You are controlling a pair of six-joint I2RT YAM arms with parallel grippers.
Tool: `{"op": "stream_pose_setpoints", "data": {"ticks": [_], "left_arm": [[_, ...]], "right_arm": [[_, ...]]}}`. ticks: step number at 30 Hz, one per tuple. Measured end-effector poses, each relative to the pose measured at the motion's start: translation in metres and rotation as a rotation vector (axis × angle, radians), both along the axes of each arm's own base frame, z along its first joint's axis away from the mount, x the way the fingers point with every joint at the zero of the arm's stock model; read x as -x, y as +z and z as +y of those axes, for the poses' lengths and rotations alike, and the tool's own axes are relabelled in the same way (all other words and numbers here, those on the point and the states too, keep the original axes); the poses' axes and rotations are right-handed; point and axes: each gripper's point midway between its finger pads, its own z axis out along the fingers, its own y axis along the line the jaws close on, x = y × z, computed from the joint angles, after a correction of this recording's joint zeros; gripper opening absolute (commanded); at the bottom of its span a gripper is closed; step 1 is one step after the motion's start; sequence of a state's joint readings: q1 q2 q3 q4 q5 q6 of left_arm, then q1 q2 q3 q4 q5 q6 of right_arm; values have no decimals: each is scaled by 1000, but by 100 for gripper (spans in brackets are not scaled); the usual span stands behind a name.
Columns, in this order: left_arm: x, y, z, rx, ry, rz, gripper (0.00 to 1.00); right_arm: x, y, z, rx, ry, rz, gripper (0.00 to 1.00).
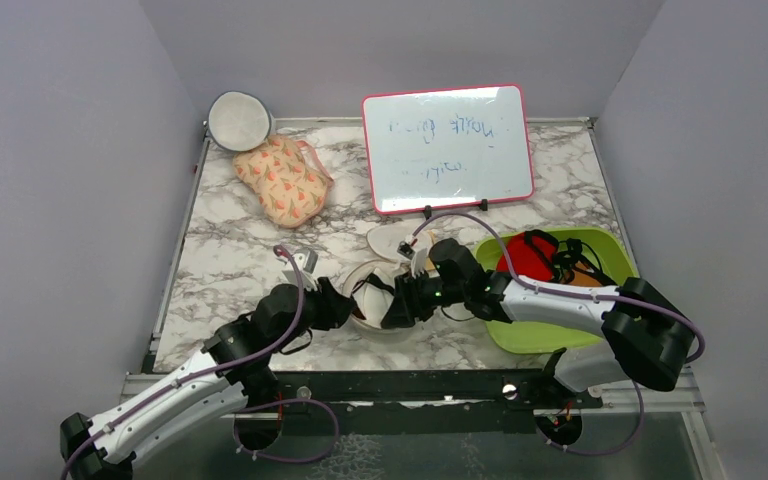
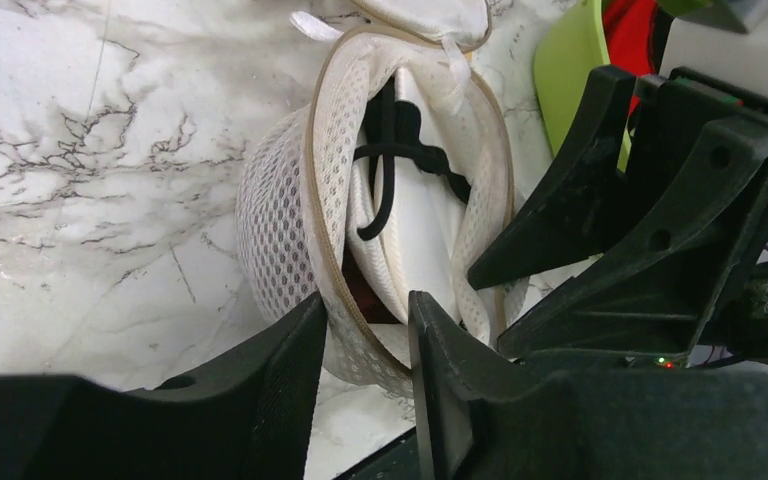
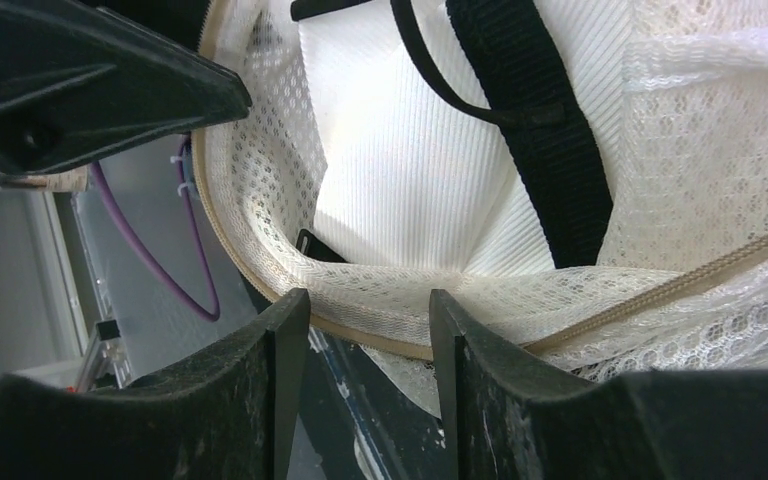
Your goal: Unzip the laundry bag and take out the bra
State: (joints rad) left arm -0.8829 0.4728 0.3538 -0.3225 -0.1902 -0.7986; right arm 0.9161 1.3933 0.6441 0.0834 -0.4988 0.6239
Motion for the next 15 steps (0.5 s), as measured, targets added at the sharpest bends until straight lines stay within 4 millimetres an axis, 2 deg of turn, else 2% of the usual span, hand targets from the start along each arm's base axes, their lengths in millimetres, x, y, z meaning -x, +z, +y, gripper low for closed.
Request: {"op": "stream_pose_setpoints", "data": {"ticks": [3, 5, 7, 11, 15], "left_arm": [[6, -8, -1, 40, 1, 31, 11], [9, -12, -1, 54, 1, 46, 7], [12, -17, -1, 67, -1, 63, 4], [15, -19, -2, 86, -2, 77, 0], [15, -18, -3, 100, -3, 77, 0]], "right_arm": [[-4, -1, -1, 12, -20, -9, 53], [-7, -1, -1, 27, -31, -20, 59], [-14, 6, 1, 35, -39, -48, 65], [-33, 31, 15, 23, -39, -133, 74], [-48, 43, 39, 59, -31, -204, 80]]}}
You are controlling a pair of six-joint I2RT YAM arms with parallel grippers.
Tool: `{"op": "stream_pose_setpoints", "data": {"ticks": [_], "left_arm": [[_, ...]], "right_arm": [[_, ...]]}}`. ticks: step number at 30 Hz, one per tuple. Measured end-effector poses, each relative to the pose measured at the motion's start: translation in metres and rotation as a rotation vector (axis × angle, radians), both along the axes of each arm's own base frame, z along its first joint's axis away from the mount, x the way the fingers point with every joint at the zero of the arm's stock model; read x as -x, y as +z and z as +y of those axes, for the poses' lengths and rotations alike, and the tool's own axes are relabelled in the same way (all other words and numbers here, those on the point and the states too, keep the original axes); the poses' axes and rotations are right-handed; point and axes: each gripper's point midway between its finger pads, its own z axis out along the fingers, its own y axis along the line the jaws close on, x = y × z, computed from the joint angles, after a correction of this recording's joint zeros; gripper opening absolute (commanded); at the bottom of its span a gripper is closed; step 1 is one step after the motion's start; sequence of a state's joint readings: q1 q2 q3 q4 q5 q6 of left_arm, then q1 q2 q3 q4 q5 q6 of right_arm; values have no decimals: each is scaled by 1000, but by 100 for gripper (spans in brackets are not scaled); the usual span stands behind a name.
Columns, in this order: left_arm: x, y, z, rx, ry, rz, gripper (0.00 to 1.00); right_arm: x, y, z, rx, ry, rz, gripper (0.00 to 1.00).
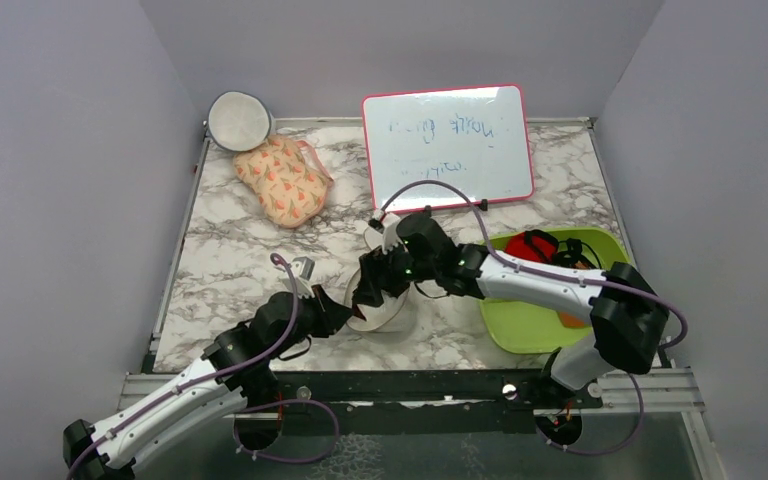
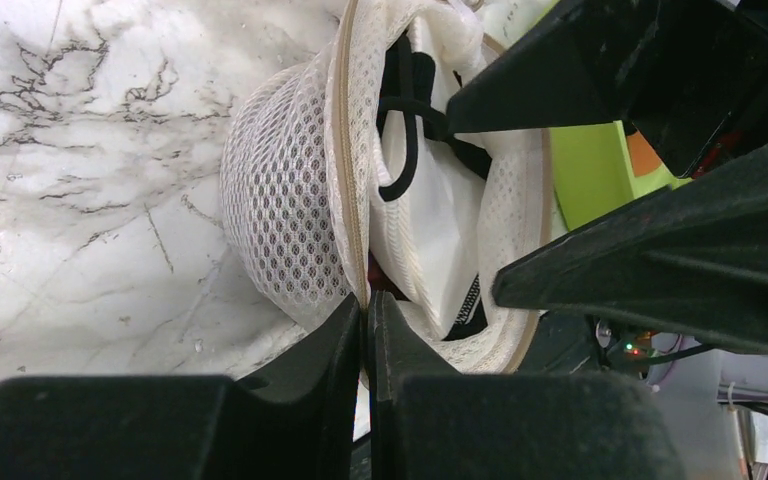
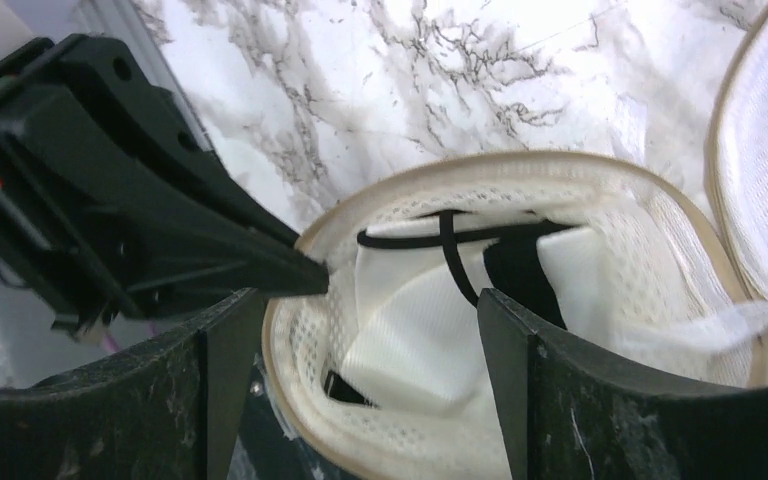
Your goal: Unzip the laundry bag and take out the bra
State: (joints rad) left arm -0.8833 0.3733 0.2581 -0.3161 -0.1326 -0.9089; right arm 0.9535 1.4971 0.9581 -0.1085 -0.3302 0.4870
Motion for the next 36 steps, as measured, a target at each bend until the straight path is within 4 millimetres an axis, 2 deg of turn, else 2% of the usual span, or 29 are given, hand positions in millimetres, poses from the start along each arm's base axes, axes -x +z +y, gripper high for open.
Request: {"op": "stream_pose_setpoints", "data": {"ticks": [4, 5, 6, 7, 11, 17, 23, 25, 32, 36], "left_arm": [[2, -10, 1, -10, -1, 13, 0], [2, -13, 2, -15, -1, 18, 0], [2, -16, 2, -19, -2, 22, 0], [3, -19, 3, -27, -1, 28, 0], [6, -31, 8, -54, 2, 48, 0], [6, -31, 8, -45, 3, 42, 0], [5, -27, 6, -27, 4, 30, 0], [5, -26, 5, -22, 4, 29, 0], [5, -24, 5, -12, 7, 32, 0], [5, -24, 5, -11, 6, 33, 0]], "right_arm": [[1, -14, 18, 122, -21, -39, 83], [-6, -12, 18, 153, -57, -60, 83], [4, -26, 24, 209, -48, -66, 83], [7, -32, 25, 250, -62, -78, 83], [18, -47, 21, 414, -144, -140, 77], [16, -55, 8, 539, -251, -219, 64], [10, -62, 4, 565, -287, -231, 53], [10, -61, 6, 558, -287, -233, 52], [8, -58, 13, 527, -282, -238, 60], [8, -57, 15, 520, -283, -242, 59]]}}
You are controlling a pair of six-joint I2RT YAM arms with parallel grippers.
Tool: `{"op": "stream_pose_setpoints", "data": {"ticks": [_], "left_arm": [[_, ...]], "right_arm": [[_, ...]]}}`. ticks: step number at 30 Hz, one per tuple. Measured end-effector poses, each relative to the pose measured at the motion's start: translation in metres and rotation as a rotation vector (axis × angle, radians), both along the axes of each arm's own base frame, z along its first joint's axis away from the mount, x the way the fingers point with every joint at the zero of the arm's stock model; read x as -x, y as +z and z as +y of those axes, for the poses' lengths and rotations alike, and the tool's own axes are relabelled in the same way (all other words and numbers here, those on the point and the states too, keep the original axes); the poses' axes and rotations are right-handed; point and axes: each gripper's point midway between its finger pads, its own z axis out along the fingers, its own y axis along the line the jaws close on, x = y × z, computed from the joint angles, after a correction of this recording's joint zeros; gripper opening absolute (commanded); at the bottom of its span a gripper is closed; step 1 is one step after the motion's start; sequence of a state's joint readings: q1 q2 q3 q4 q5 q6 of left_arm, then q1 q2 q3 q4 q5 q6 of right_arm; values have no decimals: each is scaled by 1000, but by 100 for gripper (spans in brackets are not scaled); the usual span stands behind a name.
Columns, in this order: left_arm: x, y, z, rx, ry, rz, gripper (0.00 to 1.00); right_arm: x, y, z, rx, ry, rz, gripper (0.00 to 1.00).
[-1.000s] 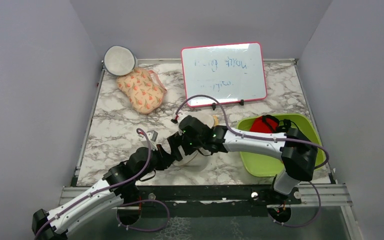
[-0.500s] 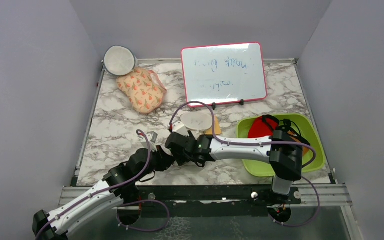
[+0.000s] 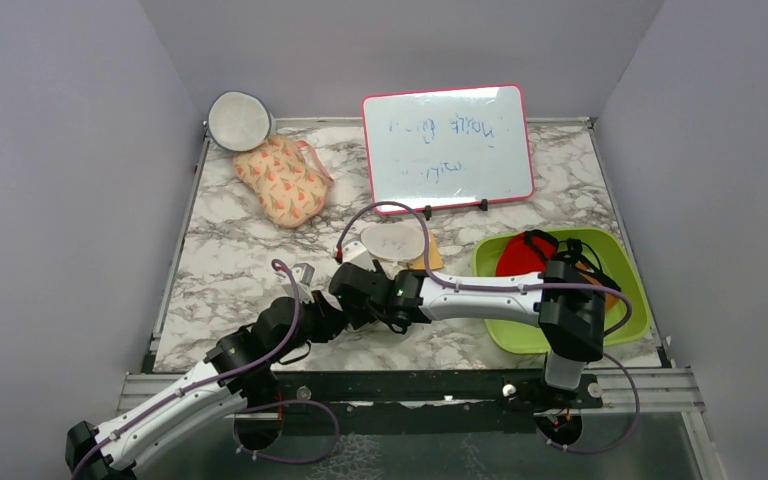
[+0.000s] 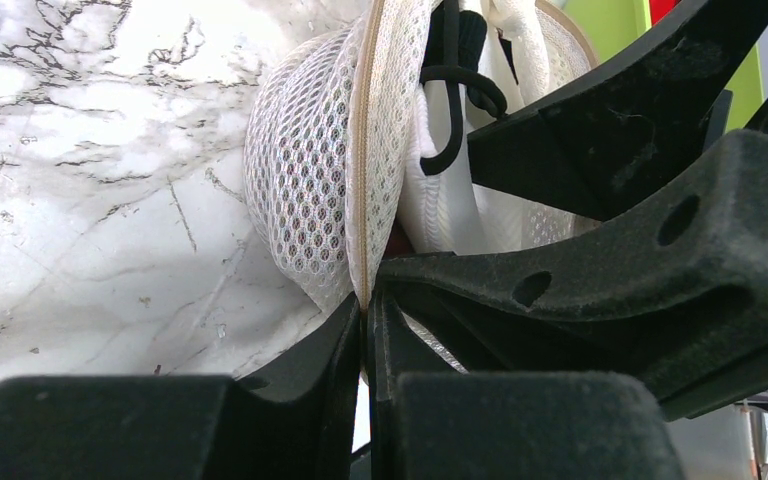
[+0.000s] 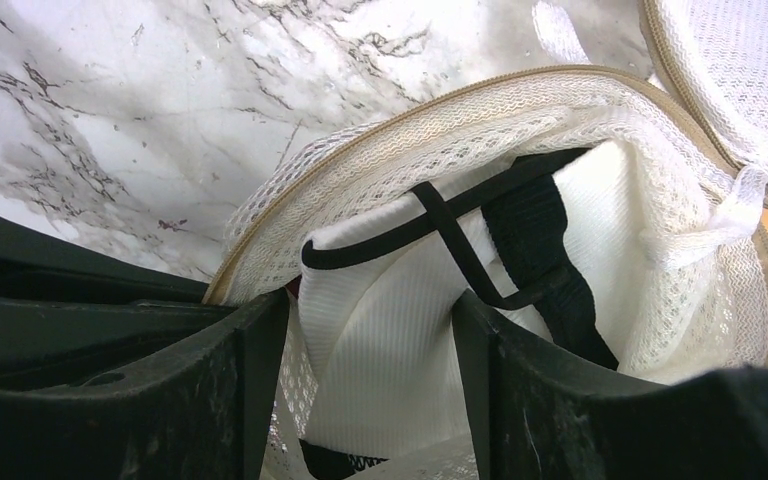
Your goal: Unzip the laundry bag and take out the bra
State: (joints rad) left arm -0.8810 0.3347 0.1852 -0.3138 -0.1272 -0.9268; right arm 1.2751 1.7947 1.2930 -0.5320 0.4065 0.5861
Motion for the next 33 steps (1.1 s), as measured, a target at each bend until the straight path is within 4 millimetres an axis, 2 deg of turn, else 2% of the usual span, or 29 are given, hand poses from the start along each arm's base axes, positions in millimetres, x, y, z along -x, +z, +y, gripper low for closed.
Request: {"op": "stream_pose_setpoints", "data": {"ticks": [3, 7, 11, 13, 14, 16, 21, 25, 33], "left_arm": [[0, 0, 0, 1, 0, 0, 0], [0, 1, -1, 7, -3, -2, 0], [0, 2, -2, 9, -4, -3, 0], [0, 2, -2, 10, -4, -4, 0], [-1, 2, -2, 11, -4, -5, 0], [0, 2, -2, 11, -4, -5, 0], [0, 2, -2, 9, -5, -3, 0], [0, 2, -2, 10, -6, -3, 0], [0, 1, -2, 7, -7, -1, 0]], "right_arm": [[0, 0, 0, -2, 0, -1, 53], [-1, 1, 2, -7, 2, -5, 37], [-1, 2, 3, -13, 4, -8, 32], [-1, 2, 3, -14, 5, -9, 22], [-1, 3, 3, -14, 6, -9, 20], [-1, 4, 4, -17, 7, -9, 20], [-1, 13, 7, -47, 15, -14, 29], [-2, 24, 10, -80, 19, -23, 29], [-3, 25, 12, -71, 28, -29, 35]]}}
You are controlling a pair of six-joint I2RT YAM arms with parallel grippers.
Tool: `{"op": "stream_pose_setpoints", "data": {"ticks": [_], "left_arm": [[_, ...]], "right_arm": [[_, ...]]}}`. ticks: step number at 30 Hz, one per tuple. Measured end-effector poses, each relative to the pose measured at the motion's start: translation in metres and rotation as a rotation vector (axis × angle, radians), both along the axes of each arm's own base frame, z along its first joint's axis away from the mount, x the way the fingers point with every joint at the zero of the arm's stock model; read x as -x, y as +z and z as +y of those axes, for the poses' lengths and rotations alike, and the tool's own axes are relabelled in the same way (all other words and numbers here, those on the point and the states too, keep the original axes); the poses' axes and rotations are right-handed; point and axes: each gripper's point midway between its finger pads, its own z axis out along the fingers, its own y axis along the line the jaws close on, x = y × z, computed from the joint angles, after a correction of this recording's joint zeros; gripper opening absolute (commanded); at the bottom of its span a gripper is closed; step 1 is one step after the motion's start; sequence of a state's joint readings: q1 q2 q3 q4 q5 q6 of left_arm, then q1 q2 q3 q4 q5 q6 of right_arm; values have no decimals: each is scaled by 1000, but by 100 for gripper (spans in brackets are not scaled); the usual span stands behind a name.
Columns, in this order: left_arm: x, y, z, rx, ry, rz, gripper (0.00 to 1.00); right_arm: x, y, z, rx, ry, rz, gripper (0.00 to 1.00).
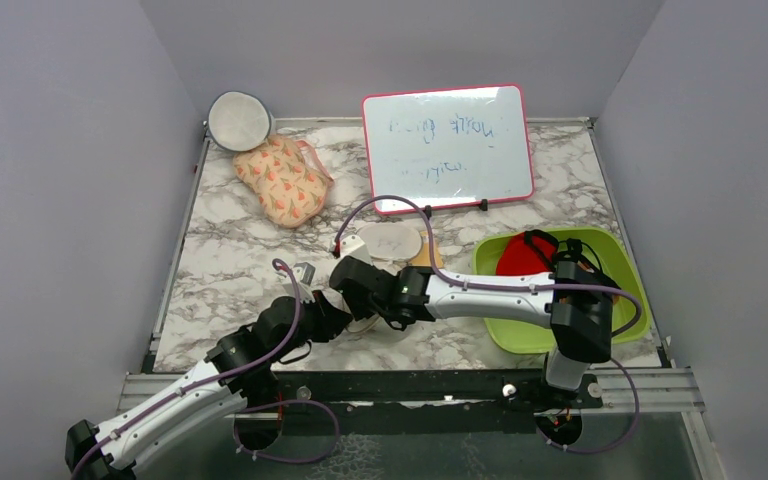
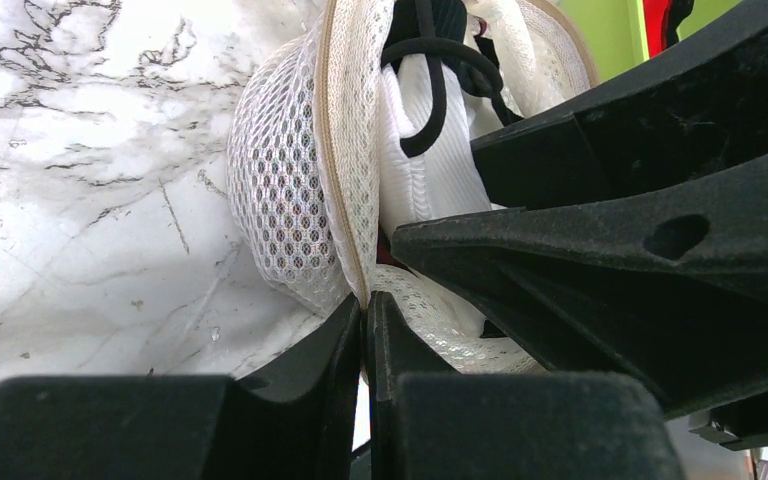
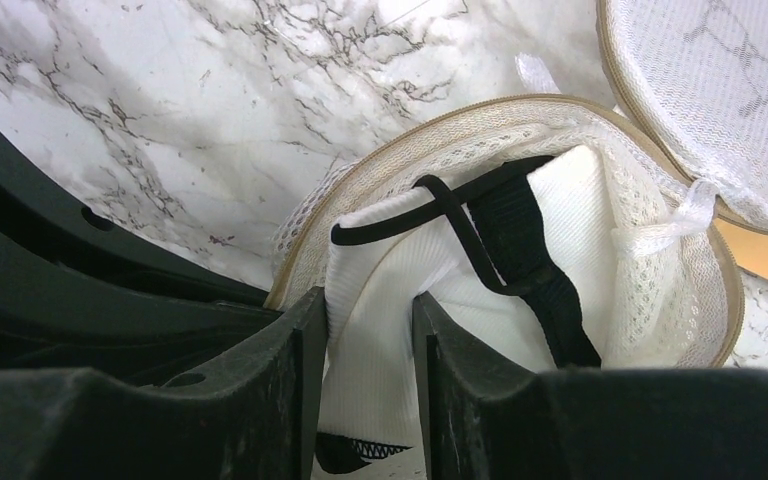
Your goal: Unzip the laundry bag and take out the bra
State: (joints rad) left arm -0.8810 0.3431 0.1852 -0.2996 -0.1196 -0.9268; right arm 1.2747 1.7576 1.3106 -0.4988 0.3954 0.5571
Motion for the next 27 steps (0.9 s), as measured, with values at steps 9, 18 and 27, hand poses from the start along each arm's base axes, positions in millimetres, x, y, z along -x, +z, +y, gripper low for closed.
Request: {"op": "stream_pose_setpoints", "data": {"ticks": [9, 18, 27], "left_arm": [[0, -2, 0, -5, 0, 5, 0], [0, -2, 0, -6, -1, 5, 0], [0, -3, 0, -11, -1, 8, 0]], "right_arm": [[-1, -8, 2, 23, 7, 1, 34], [-2, -12, 2, 39, 15, -4, 4], [3, -8, 7, -16, 61, -3, 1]]}}
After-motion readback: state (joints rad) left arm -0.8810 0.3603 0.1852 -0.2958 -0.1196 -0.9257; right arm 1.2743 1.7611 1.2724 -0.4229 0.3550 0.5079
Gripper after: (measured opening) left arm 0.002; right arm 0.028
